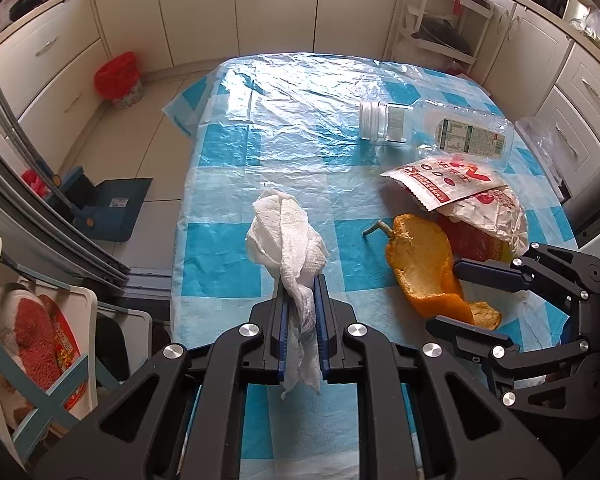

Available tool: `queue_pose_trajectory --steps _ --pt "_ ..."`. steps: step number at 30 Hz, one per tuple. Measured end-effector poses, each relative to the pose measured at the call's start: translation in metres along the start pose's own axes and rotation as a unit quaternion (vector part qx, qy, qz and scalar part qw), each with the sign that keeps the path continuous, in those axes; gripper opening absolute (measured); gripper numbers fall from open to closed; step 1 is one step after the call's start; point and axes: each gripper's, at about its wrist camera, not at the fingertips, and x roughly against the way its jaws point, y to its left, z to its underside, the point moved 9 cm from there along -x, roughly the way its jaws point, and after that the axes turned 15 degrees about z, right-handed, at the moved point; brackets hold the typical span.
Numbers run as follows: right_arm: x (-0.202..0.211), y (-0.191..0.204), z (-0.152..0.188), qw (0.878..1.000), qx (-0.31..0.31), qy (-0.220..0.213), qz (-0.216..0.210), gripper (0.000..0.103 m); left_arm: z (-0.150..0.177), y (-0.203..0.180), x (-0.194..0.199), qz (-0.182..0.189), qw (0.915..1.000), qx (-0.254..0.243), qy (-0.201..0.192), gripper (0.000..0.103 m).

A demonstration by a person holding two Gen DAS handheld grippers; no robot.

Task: Collect trash
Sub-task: 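Move the right gripper to the large orange peel while the left holds the tissue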

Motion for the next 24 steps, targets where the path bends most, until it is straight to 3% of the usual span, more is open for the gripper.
queue_pose_trajectory --steps 1,3,9,17,23,24 --pt "0.0 0.0 0.001 1.0 0.004 0.001 0.004 0.036 0.0 -0.001 0.0 0.0 1.0 -0.002 0.0 0.011" --pt "0.003 -0.001 0.003 1.0 0.003 0.003 -0.002 0.017 0.0 -0.003 -0.001 -0.001 1.0 -0.004 0.001 0.011" --pt "0.016 0.0 0.006 1.0 0.012 -0.009 -0.009 0.008 0.0 -0.006 0.0 -0.003 1.0 -0.004 -0.003 0.011" --pt "0.044 -0.007 0.004 0.999 -0.001 -0.032 -0.03 0.003 0.001 -0.01 0.003 -0.003 1.0 -0.007 -0.006 0.011" --pt "0.035 -0.009 0.016 1.0 0.007 0.0 -0.026 0.003 0.003 -0.014 0.001 -0.004 0.9999 -0.011 -0.003 0.011" --pt "0.034 -0.007 0.017 1.0 0.011 0.002 -0.027 0.007 0.003 -0.014 0.001 -0.005 0.9999 -0.01 -0.002 0.011"
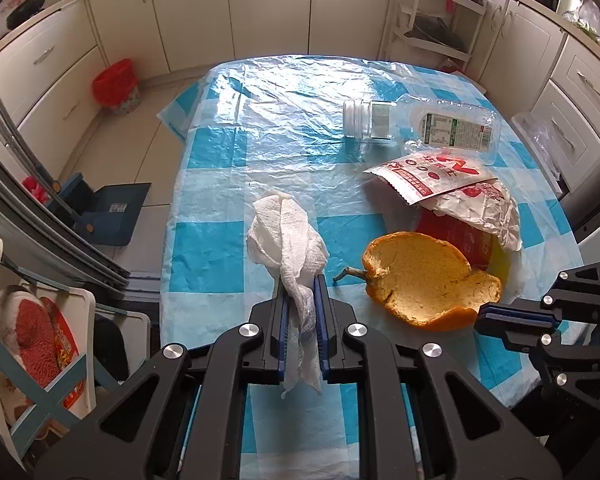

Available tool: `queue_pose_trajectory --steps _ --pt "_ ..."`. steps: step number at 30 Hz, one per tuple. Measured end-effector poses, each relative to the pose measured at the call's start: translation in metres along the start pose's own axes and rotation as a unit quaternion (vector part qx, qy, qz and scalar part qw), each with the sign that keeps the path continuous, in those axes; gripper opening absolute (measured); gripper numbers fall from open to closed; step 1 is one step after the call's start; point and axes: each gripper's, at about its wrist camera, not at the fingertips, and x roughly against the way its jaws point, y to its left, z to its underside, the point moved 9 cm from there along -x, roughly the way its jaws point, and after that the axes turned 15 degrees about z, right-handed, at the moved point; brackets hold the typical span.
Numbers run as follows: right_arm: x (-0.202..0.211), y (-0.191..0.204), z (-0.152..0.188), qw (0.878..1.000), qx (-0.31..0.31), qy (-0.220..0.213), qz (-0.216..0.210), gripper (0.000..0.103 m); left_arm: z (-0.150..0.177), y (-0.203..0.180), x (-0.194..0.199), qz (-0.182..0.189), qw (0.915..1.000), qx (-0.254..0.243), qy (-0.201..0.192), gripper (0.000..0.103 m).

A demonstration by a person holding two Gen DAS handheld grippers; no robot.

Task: Collect trash
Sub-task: 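Move the right gripper to the large orange peel while the left holds the tissue, then grasp the large orange peel with the right gripper and lift it, then carry tissue and peel over the yellow bucket and open both grippers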

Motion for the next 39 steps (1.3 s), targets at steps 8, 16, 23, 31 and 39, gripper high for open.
queue_pose_trajectory --steps 8,16,23,31,39 --pt "-0.005 0.021 -0.008 0.998 0.048 -0.028 0.014 0.048 0.0 0.004 -0.001 0.0 1.0 0.002 0.0 0.011" --pt "-0.03 0.016 0.001 0.997 0.066 0.011 0.037 0.011 -0.005 0.002 -0.001 0.004 1.0 -0.001 -0.004 0.011" --pt "0.006 0.008 -0.006 0.999 0.002 -0.015 -0.03 0.006 -0.006 -0.017 0.004 0.0 0.9994 -0.031 -0.017 0.011" --pt "0.061 -0.021 -0.004 0.99 -0.079 -0.053 -0.1 0.006 -0.009 -0.049 0.013 -0.001 0.9966 -0.07 -0.042 0.011" --pt "0.109 -0.074 0.016 0.983 -0.139 -0.093 -0.073 0.006 -0.01 -0.094 0.021 0.024 0.9914 -0.107 -0.071 0.011"
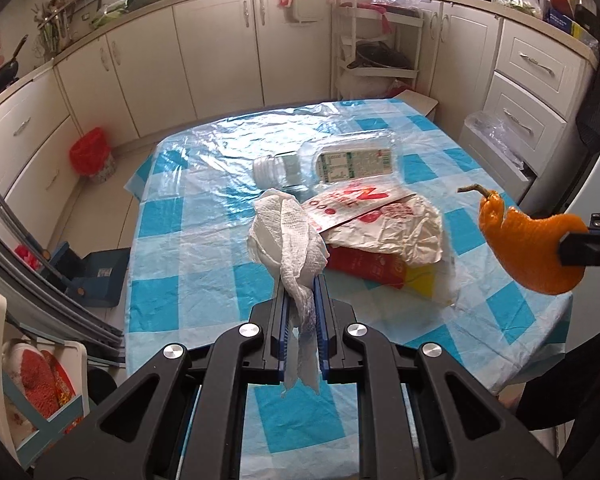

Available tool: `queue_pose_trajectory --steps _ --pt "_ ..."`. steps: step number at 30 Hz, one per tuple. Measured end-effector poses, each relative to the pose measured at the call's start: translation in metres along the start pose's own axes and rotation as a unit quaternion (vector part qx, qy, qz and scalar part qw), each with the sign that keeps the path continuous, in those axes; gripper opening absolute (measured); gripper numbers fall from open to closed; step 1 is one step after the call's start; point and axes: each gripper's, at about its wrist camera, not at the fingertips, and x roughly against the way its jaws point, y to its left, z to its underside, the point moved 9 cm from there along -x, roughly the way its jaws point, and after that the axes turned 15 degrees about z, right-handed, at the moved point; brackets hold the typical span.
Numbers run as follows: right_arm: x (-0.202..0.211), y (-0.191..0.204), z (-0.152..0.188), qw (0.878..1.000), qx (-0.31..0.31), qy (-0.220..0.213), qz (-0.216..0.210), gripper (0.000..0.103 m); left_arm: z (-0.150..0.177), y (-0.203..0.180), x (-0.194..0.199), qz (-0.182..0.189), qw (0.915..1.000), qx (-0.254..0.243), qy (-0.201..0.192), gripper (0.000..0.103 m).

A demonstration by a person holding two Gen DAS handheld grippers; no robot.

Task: Collect trash
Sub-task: 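Carry tissue and peel over the yellow bucket and open both grippers, then move both open tools back over the table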

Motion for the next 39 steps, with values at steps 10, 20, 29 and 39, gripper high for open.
queue_pose_trajectory --steps 10,20,29,39 --pt "0.066 -0.14 0.039 0.98 -0.122 -0.005 0.155 0.006 -0.024 -0.114 -0.004 0.127 0.9913 -0.023 -0.024 0.011" --pt "0.073 -0.29 0.117 0.919 -0.289 0.126 0.236 0.023 -0.032 -0.293 -0.09 0.245 0.9677 -0.049 0.033 0.011" --pt "0.122 -0.328 0.11 0.892 -0.37 0.041 0.257 0.059 -0.004 -0.373 -0.2 0.243 0.9609 -0.035 0.128 0.013" --pt "0.152 -0.332 0.076 0.892 -0.371 -0.044 0.255 0.066 -0.003 -0.378 -0.204 0.211 0.9672 -0.053 0.131 0.066"
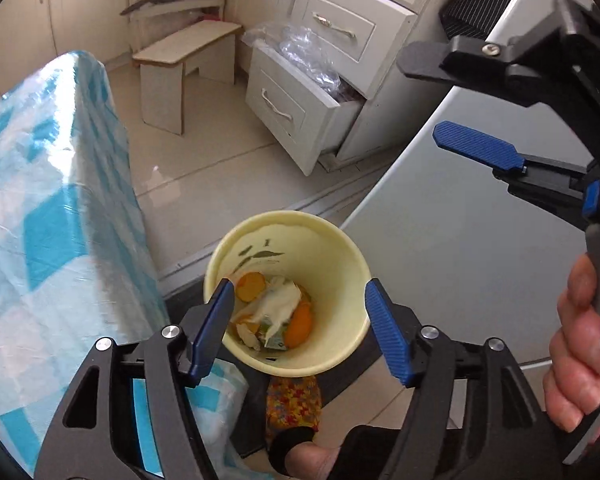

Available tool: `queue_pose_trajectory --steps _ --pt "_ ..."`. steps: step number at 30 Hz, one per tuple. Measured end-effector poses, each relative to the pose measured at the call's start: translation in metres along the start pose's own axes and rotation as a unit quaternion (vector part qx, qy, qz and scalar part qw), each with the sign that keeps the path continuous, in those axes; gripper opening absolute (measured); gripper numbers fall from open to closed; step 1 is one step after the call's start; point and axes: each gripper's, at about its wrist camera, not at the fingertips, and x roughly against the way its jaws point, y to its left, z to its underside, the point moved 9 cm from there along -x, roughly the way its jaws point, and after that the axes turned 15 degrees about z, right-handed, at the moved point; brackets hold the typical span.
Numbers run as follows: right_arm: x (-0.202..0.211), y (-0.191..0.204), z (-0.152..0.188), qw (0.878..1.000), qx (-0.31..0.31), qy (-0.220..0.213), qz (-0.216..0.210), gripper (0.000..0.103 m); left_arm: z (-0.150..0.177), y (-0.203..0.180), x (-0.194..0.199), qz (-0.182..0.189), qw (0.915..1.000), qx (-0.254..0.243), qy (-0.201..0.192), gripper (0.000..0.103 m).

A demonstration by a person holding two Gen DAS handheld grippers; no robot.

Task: Collect trash
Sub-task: 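Move both open tools back over the table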

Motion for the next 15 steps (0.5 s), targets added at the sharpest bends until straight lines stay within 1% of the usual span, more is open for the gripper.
queue_pose_trajectory --steps 2,3,4,6,11,15 --pt "0.0 0.004 -0.002 1.0 0.002 -0.003 0.0 0.066 -0.001 0.002 0.017 -0.024 0.9994 -0.02 -0.011 0.069" --pt "0.001 0.007 -0.002 1.0 0.004 -0.005 0.0 0.066 -0.001 0.005 0.028 -0.039 0.9986 -0.03 -0.019 0.073" --pt "0.001 0.011 -0.003 1.0 0.008 -0.008 0.002 0.066 0.001 0.008 0.041 -0.056 0.9973 -0.038 -0.029 0.077" --pt "0.004 0.019 -0.004 1.0 0.021 -0.018 0.009 0.068 0.0 0.017 0.065 -0.085 0.994 -0.049 -0.048 0.081" --pt "0.013 0.05 -0.004 0.996 0.067 -0.059 0.03 0.074 0.007 0.049 0.137 -0.154 0.9817 -0.062 -0.093 0.089" --pt "0.022 0.08 -0.004 0.988 0.105 -0.101 0.043 0.079 0.017 0.079 0.192 -0.199 0.971 -0.063 -0.118 0.092"
